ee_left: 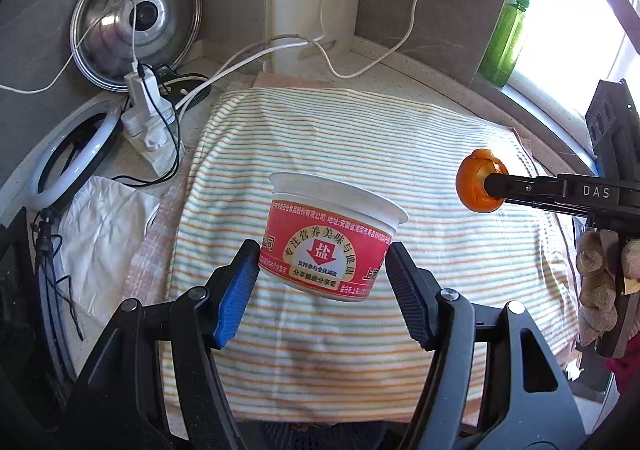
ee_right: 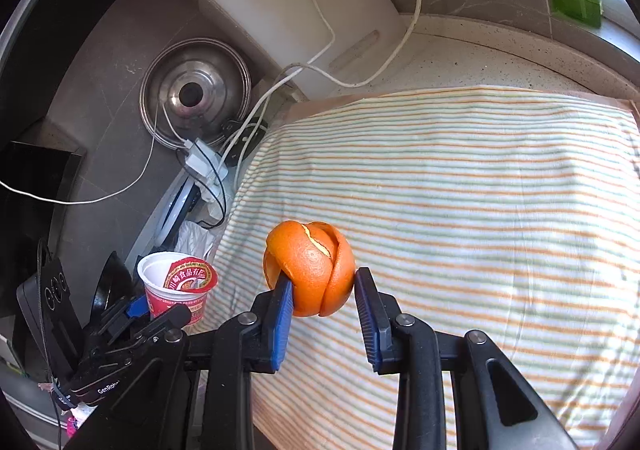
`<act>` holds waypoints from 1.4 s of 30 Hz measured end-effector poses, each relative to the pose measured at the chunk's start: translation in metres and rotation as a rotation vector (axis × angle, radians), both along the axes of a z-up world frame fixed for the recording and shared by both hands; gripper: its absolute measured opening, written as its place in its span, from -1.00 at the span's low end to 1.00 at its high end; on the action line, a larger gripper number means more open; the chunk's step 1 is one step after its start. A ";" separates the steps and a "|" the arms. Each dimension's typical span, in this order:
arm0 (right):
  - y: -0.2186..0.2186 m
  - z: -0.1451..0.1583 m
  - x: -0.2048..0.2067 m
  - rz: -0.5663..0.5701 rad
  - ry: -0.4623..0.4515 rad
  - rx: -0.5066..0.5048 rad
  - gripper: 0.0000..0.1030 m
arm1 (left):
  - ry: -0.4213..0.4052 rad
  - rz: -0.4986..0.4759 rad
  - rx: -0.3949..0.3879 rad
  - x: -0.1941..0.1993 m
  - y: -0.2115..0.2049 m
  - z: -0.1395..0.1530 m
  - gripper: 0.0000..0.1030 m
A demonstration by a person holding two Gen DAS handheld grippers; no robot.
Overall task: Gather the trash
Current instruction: 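Lift the cup with the left tool while the right tool lifts the orange peel, then carry the cup and orange peel down over the blue basket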
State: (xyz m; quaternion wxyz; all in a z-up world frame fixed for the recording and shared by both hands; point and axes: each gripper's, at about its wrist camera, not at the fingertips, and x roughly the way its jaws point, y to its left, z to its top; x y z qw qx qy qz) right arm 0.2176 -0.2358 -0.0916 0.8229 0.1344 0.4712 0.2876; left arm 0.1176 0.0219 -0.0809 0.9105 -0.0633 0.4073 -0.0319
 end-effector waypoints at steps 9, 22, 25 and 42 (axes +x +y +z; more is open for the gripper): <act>0.013 0.003 -0.085 0.006 -0.025 -0.018 -0.41 | 0.002 -0.007 -0.002 -0.077 0.020 -0.013 0.30; 0.042 -0.015 -0.189 0.000 -0.042 -0.047 -0.41 | 0.036 -0.020 -0.041 -0.157 0.043 -0.049 0.30; 0.046 -0.024 -0.211 -0.012 -0.038 -0.053 -0.41 | 0.055 -0.031 -0.049 -0.171 0.047 -0.061 0.30; 0.064 -0.102 -0.284 -0.031 0.062 -0.188 -0.41 | 0.234 -0.071 -0.090 -0.216 0.044 -0.150 0.29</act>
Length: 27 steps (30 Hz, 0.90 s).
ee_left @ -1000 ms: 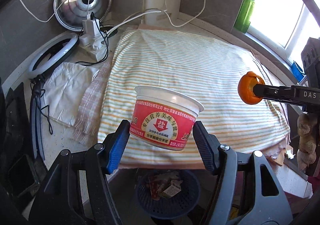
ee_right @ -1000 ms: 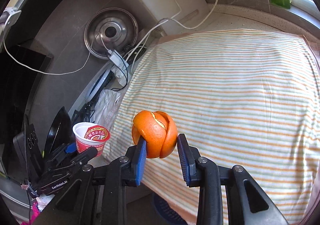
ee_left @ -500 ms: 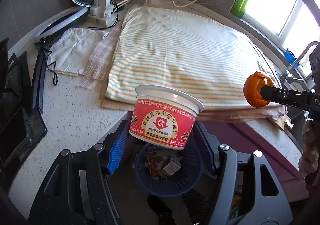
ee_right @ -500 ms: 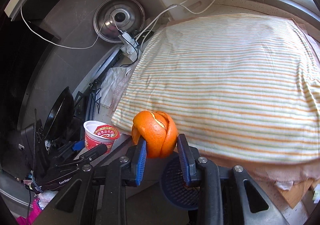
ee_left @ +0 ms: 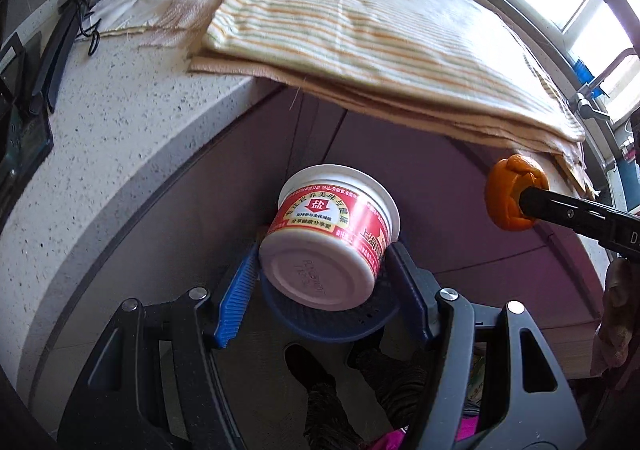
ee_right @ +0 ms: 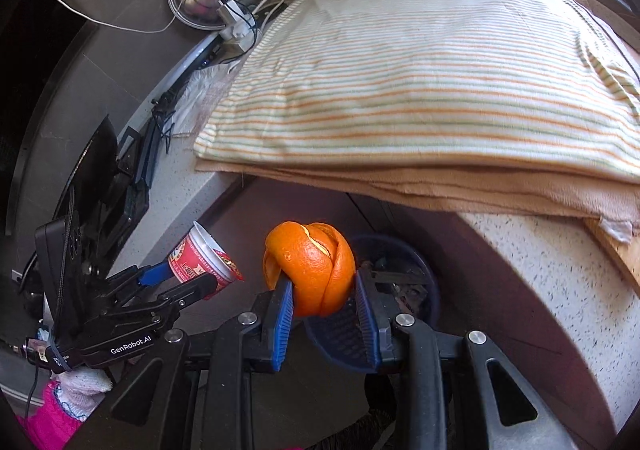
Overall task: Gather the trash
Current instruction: 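Carry the cup and orange peel down over the blue basket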
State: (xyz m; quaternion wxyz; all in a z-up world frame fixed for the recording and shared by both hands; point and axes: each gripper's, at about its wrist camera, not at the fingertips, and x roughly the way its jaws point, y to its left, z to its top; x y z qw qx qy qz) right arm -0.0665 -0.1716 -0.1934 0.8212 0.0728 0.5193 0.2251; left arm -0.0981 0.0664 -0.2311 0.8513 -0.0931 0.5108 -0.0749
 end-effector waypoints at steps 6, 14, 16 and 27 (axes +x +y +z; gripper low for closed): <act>-0.004 -0.034 -0.007 -0.016 0.046 -0.046 -0.41 | 0.056 -0.018 0.015 -0.002 -0.011 -0.029 0.28; -0.004 -0.072 -0.011 -0.002 0.078 -0.133 -0.41 | 0.131 -0.042 0.050 -0.001 -0.031 -0.073 0.28; -0.004 -0.079 -0.012 0.006 0.076 -0.161 -0.41 | 0.153 -0.040 0.051 0.002 -0.035 -0.083 0.28; 0.003 -0.104 -0.001 0.040 0.067 -0.232 -0.42 | 0.205 -0.035 0.092 0.020 -0.053 -0.116 0.28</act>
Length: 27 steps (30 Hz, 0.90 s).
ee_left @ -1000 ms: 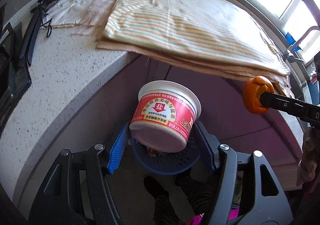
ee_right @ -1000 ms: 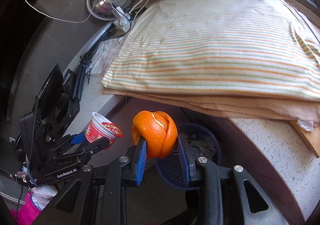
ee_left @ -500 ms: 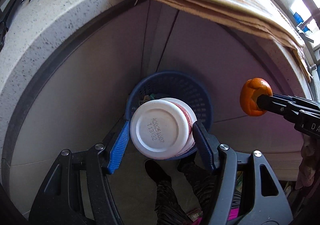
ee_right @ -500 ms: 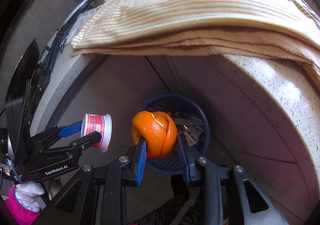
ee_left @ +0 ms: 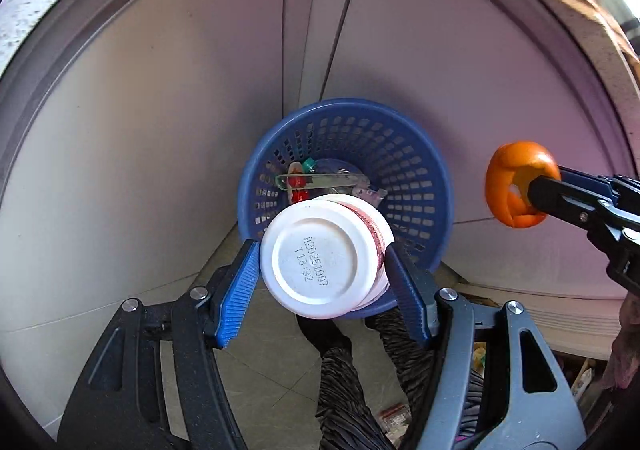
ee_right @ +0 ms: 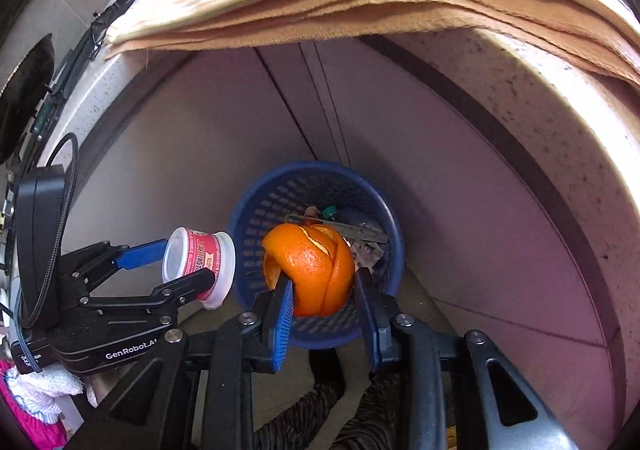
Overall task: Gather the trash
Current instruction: 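Carry the cup and orange peel down over the blue basket, then open the left tool to drop the cup while the right tool releases the peel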
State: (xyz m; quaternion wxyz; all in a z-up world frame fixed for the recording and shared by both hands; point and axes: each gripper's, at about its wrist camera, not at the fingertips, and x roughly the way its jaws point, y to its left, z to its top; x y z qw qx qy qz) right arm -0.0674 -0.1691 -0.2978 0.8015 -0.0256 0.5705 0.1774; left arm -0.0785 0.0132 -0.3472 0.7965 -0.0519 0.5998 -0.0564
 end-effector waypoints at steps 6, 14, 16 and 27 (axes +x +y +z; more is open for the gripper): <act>0.000 -0.002 0.004 0.005 -0.014 -0.003 -0.44 | -0.001 -0.001 0.019 0.005 -0.001 -0.005 0.28; 0.002 0.007 0.010 -0.014 -0.044 -0.018 -0.34 | -0.008 -0.021 0.050 0.010 -0.002 -0.005 0.36; 0.002 0.011 0.011 -0.022 -0.047 -0.013 -0.07 | -0.012 -0.017 0.050 0.012 0.000 -0.005 0.43; 0.006 0.028 0.008 -0.029 -0.064 -0.009 0.29 | -0.021 -0.008 0.062 0.013 0.008 0.006 0.49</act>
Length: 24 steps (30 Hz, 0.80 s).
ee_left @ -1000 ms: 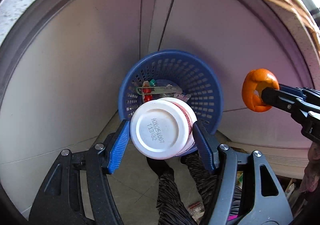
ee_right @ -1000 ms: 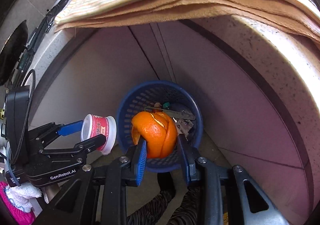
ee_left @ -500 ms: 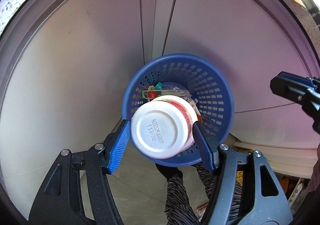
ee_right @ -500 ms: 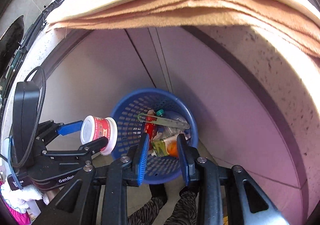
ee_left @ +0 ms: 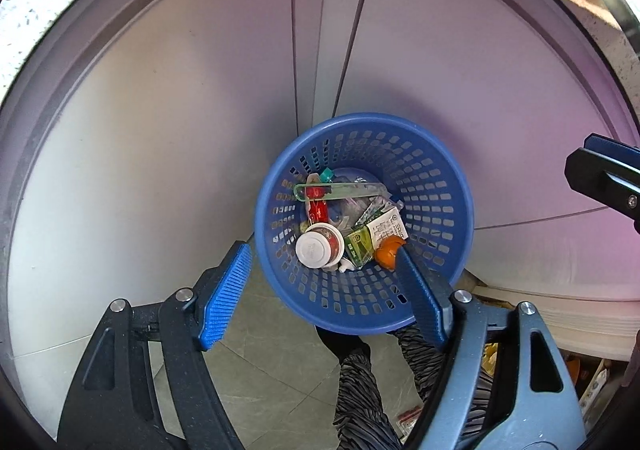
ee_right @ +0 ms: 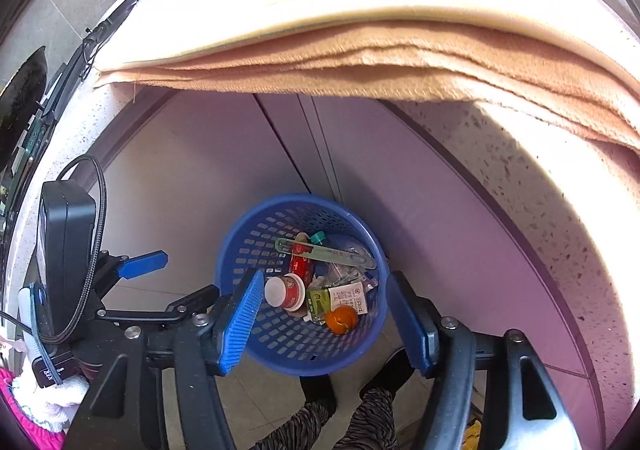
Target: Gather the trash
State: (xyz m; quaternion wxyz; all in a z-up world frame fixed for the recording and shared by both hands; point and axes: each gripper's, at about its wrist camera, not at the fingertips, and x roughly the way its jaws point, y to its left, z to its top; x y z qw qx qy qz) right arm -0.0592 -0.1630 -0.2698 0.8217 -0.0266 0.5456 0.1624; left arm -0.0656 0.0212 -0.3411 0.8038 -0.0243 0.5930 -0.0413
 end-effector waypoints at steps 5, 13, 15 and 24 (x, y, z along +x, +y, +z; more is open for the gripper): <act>-0.001 0.004 0.001 0.005 -0.004 0.009 0.29 | -0.019 0.005 -0.002 -0.001 0.003 0.012 0.49; 0.000 0.020 -0.001 0.016 -0.031 0.027 0.29 | -0.087 0.008 0.002 -0.007 0.007 0.045 0.49; -0.002 0.028 -0.003 0.015 -0.042 0.037 0.31 | -0.108 0.011 0.001 -0.008 0.007 0.055 0.49; -0.012 0.079 -0.008 0.021 -0.113 0.076 0.42 | -0.201 0.034 -0.006 -0.012 0.009 0.103 0.49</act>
